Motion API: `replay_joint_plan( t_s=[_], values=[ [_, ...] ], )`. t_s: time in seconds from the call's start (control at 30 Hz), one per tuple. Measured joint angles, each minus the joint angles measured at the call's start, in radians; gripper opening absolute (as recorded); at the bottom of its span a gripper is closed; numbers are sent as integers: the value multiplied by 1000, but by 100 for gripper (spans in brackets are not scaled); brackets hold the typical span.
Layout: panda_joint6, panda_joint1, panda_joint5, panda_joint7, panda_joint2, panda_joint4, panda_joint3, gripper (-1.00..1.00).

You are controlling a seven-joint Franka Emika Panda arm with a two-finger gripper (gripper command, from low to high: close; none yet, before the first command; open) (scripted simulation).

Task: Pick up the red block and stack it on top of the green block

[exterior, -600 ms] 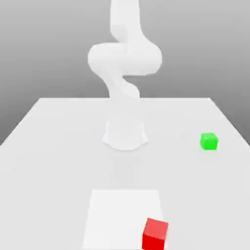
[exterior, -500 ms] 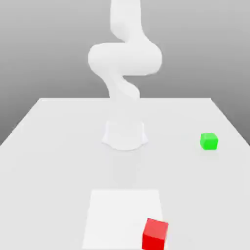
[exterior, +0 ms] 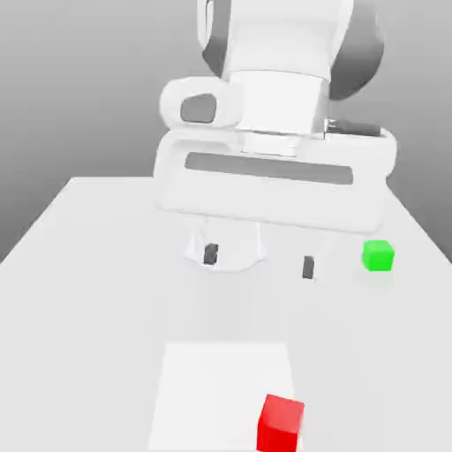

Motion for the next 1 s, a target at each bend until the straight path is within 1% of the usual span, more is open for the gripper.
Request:
replay_joint_plan(
  t_s=[0.13, 0.27, 0.4, 0.43, 0.63, 0.7, 0.8, 0.83, 0.9, 1.0],
  values=[
    [52, 17, 6, 58, 140, -19, 2, 0],
    [111, 27, 36, 95, 275, -36, 12, 0],
    [221, 54, -12, 140, 420, -18, -22, 0],
    [244, 64, -23, 149, 450, -13, -34, -100],
    [258, 69, -30, 154, 464, -11, -39, -100],
    [229, 59, -14, 143, 429, -17, -27, -100],
    [148, 39, 33, 108, 330, -34, 3, -100],
    [124, 41, 52, 91, 296, -43, 21, -100],
    [98, 72, 103, 36, 233, -74, 92, -100],
    [70, 150, 192, -61, 142, -127, 204, -100]
  ],
)
